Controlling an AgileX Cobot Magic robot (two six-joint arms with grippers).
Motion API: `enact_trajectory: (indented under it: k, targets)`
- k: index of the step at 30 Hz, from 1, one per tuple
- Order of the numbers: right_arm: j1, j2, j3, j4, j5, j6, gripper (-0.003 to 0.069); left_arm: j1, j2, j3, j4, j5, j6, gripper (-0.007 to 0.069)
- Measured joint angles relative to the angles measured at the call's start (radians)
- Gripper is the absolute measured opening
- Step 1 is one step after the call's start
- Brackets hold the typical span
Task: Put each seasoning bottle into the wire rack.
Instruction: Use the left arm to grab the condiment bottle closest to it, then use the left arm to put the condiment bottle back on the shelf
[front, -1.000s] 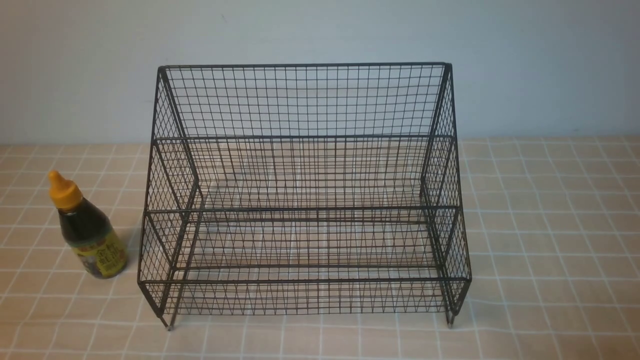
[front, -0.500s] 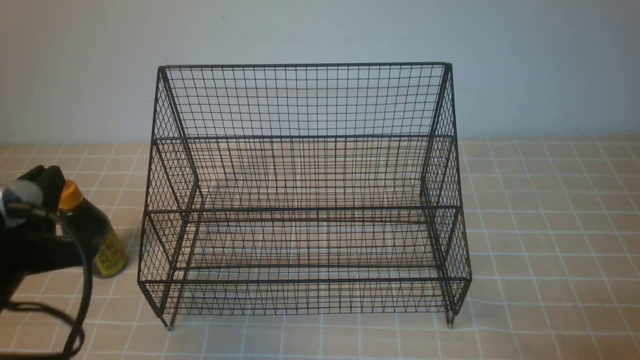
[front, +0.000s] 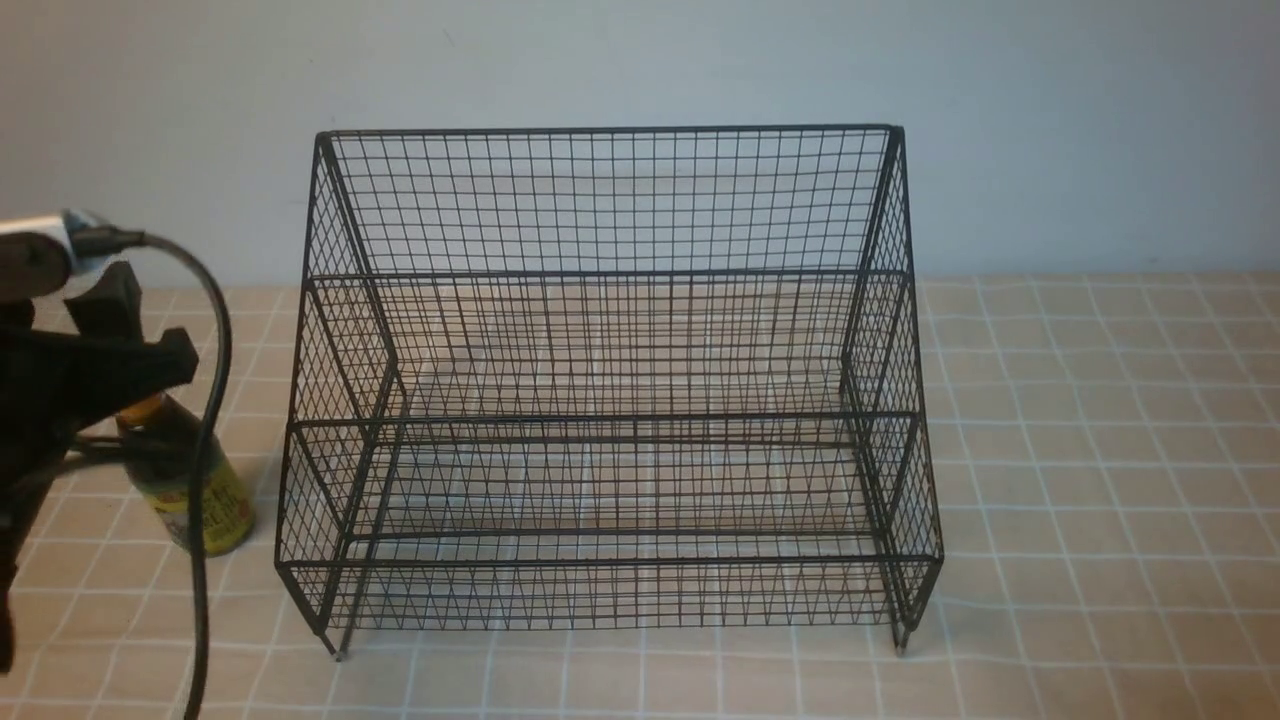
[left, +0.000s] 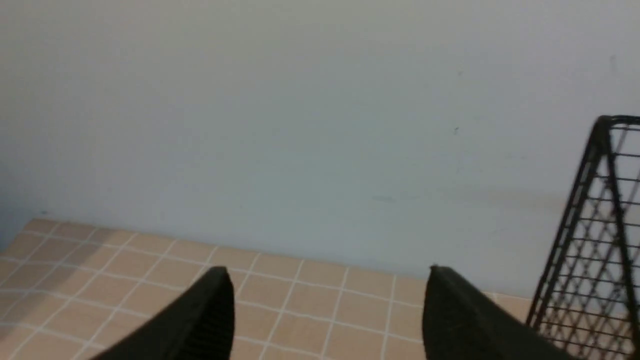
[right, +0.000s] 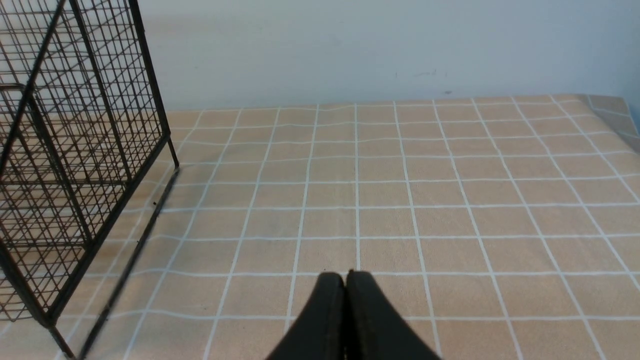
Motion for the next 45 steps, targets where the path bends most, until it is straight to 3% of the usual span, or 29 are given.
enact_trajectory:
  k: [6, 19, 23, 27, 33, 45]
  targets:
    - [0.0, 0.0, 0.0, 0.0, 0.0, 0.0, -0.0012, 0.0, 0.109, -0.029, -0.062, -0.01, 0.034, 0.0491]
    - [0.0, 0.0, 0.0, 0.0, 0.0, 0.0, -0.0012, 0.0, 0.248, -0.034, -0.067, -0.082, 0.036, 0.0481]
    - [0.0, 0.0, 0.0, 0.0, 0.0, 0.0, -0.0012, 0.0, 0.279, -0.035, -0.067, -0.082, 0.036, 0.0415]
    - [0.0, 0.0, 0.0, 0.0, 0.0, 0.0, -0.0012, 0.0, 0.298, -0.038, -0.065, -0.081, 0.035, 0.028]
    - [0.0, 0.0, 0.0, 0.0, 0.0, 0.0, -0.0012, 0.0, 0.3, -0.043, -0.057, -0.072, 0.038, 0.0283]
    - [0.0, 0.0, 0.0, 0.0, 0.0, 0.0, -0.0012, 0.0, 0.047, -0.034, -0.047, 0.122, 0.26, 0.0283]
